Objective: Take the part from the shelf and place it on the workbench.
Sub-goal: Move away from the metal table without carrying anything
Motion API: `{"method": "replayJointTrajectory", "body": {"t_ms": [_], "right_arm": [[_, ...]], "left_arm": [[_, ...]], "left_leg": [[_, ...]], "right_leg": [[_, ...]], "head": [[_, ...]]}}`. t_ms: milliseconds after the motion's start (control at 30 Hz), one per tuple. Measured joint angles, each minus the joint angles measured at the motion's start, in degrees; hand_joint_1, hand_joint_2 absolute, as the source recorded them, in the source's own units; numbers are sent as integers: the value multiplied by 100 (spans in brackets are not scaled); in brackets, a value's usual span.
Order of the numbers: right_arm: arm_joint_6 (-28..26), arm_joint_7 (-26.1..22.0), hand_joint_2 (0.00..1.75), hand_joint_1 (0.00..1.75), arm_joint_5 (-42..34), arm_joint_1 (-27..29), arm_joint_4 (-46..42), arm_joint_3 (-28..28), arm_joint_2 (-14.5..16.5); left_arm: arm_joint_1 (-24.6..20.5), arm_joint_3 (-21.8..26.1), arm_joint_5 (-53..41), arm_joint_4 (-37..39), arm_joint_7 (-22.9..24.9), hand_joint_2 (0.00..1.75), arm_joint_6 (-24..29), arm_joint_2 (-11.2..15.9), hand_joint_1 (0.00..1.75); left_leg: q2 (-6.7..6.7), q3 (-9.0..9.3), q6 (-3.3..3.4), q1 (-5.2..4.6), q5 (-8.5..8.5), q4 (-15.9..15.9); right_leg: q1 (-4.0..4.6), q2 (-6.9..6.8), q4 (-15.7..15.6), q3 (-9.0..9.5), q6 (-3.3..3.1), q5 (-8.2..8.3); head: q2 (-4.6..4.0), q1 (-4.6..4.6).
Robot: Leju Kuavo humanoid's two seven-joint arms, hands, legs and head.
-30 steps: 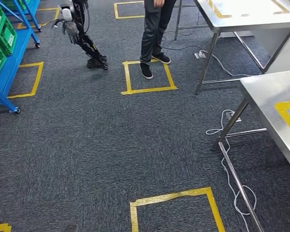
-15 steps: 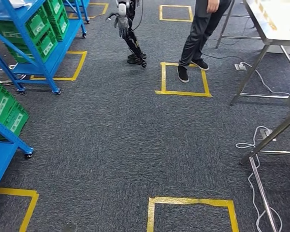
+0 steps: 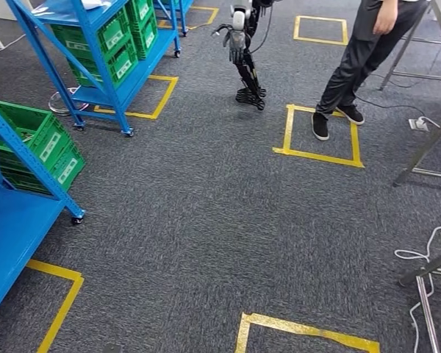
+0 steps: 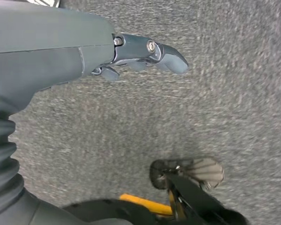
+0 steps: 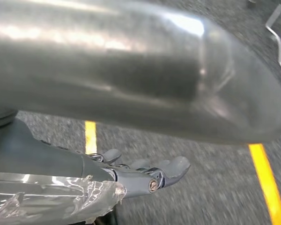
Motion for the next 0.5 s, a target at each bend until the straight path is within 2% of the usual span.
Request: {"method": "replayJointTrajectory", "body": {"t_ms": [33,67,133,167,200,233,267,300,333,367,400,433,467,500], "right_arm": [[0,1,0,0,0,-5,-1,-1,-1],[0,1,0,0,-2,-10,-1,-1,-2],[0,1,0,0,-20,-26,-5,-3,1],[3,2,0,0,-45,-34,-10,-5,3],[5,2,0,0,-68,-38,-14,-9,5],[8,2,0,0,-90,-36,-16,-17,7],[9,2,0,0,-102,-28,-17,-27,7],[7,-1,0,0,-103,-12,-17,-38,7],[4,-3,0,0,-105,6,-17,-51,7],[1,-8,0,0,-108,20,-17,-66,7],[-1,-14,0,0,-111,32,-17,-80,7],[-2,-22,0,0,-114,39,-17,-93,7],[-1,-32,0,0,-114,48,-17,-106,7],[1,-42,0,0,-114,64,-14,-119,7]], "left_arm": [[-10,-3,-4,1,-4,0,4,-7,0],[-16,-7,-8,2,-9,0,8,-13,0],[-9,-10,-13,2,-22,0,16,-4,0],[5,-13,-13,1,-31,0,20,3,0],[10,-15,-14,1,-44,0,22,8,0],[8,-18,-14,0,-64,0,22,11,0],[1,-20,-12,0,-93,0,27,11,0],[-9,-20,-7,0,-128,0,36,12,0],[-13,-19,4,0,-166,0,56,12,0],[-10,-15,24,0,-202,0,86,12,0],[-5,-10,44,0,-233,0,118,10,0],[0,-2,66,0,-258,0,152,7,0],[5,9,89,1,-280,0,183,0,0],[-2,21,103,3,-295,0,209,-6,0]], "left_leg": [[105,95,53,-24,21,-200],[133,136,123,-43,-47,-279],[-29,205,272,-30,-155,-327],[-109,287,325,-18,-213,-344],[-188,389,371,-11,-277,-362],[-268,503,411,-3,-339,-381],[-347,603,438,-1,-407,-397],[-446,699,451,2,-464,-408],[-550,800,458,5,-523,-414],[-659,909,455,7,-592,-416],[-766,1024,444,11,-662,-416],[-867,1139,428,18,-747,-416],[-958,1234,405,30,-836,-416],[-1044,1307,376,41,-928,-383]], "right_leg": [[16,-69,-33,81,36,-74],[35,-132,-71,175,74,-112],[43,-179,-3,257,151,-59],[30,-79,238,186,189,39],[16,81,625,-21,216,129],[-1,257,1088,-313,227,161],[-8,418,1522,-641,226,87],[-11,494,1830,-964,219,-120],[-13,523,1985,-1243,211,-429],[-13,535,2010,-1478,201,-774],[-13,548,1933,-1662,191,-1037],[-13,583,1763,-1805,184,-1076],[-18,676,1507,-1908,183,-762],[-33,816,1137,-1994,179,-142]], "head": [[0,-2],[0,2],[2,30],[1,39],[1,44],[1,55],[-1,68],[1,86],[1,105],[2,120],[2,133],[2,143],[2,152],[2,168]]}}
